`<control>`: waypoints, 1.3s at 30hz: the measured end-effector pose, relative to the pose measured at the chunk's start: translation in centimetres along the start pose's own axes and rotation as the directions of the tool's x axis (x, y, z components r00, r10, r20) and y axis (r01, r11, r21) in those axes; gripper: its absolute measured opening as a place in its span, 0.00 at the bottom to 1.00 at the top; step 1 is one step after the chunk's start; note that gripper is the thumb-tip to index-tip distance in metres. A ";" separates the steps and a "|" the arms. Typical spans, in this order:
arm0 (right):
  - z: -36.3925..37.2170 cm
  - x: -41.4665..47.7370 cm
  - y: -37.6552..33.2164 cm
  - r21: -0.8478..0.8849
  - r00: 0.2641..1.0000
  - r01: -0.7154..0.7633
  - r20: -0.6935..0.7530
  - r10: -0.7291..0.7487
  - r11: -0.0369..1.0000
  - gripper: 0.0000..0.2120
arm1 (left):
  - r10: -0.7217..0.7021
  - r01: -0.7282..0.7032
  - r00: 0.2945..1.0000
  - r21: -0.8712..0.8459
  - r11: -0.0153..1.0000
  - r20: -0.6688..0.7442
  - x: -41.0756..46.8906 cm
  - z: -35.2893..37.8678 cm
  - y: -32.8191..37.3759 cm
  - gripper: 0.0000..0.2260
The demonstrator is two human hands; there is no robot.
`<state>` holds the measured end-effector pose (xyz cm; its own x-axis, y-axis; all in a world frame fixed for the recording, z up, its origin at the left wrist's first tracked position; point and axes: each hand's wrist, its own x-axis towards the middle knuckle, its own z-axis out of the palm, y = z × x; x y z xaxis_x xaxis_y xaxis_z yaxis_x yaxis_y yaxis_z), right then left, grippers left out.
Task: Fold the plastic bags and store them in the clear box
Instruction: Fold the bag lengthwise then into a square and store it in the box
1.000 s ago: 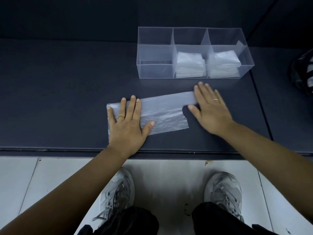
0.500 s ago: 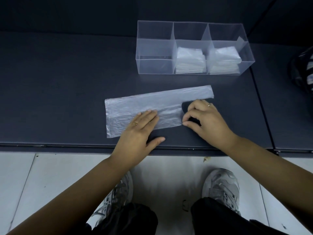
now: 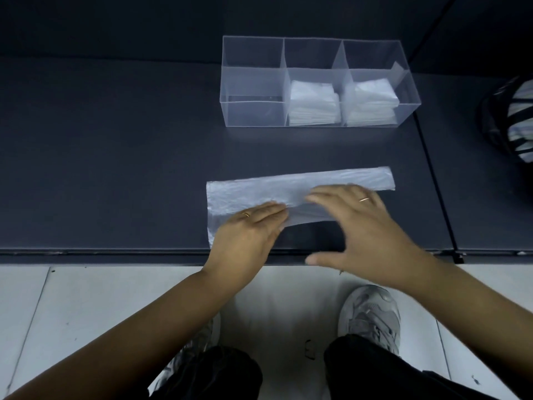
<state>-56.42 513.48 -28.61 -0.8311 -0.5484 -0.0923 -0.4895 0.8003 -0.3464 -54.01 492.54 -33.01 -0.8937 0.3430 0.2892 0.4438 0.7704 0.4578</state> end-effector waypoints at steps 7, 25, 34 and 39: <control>1.7 2.4 1.7 0.386 0.963 -0.145 -0.158 0.220 0.911 0.03 | -0.168 0.188 0.977 -0.157 0.970 0.130 0.3 -2.6 -1.7 0.08; 2.0 5.2 3.6 0.558 0.820 -0.397 -0.142 0.555 0.729 0.08 | -0.653 0.630 0.703 -0.181 0.756 -0.282 -0.1 -5.5 -5.3 0.10; 1.6 6.3 2.6 0.375 0.804 -0.474 -0.184 0.565 0.797 0.06 | -0.334 0.189 0.892 0.419 0.888 0.305 -0.8 0.7 -1.0 0.34; 2.2 5.3 -0.9 0.097 0.931 -0.056 -0.355 0.087 0.994 0.16 | -0.353 0.195 0.886 0.450 0.872 0.300 -1.0 1.4 -1.2 0.34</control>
<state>-59.81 509.26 -30.84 -0.9099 -0.3544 0.2154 -0.4143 0.8022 -0.4299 -53.73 491.97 -35.00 -0.9684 0.1931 -0.1580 0.1828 0.9801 0.0773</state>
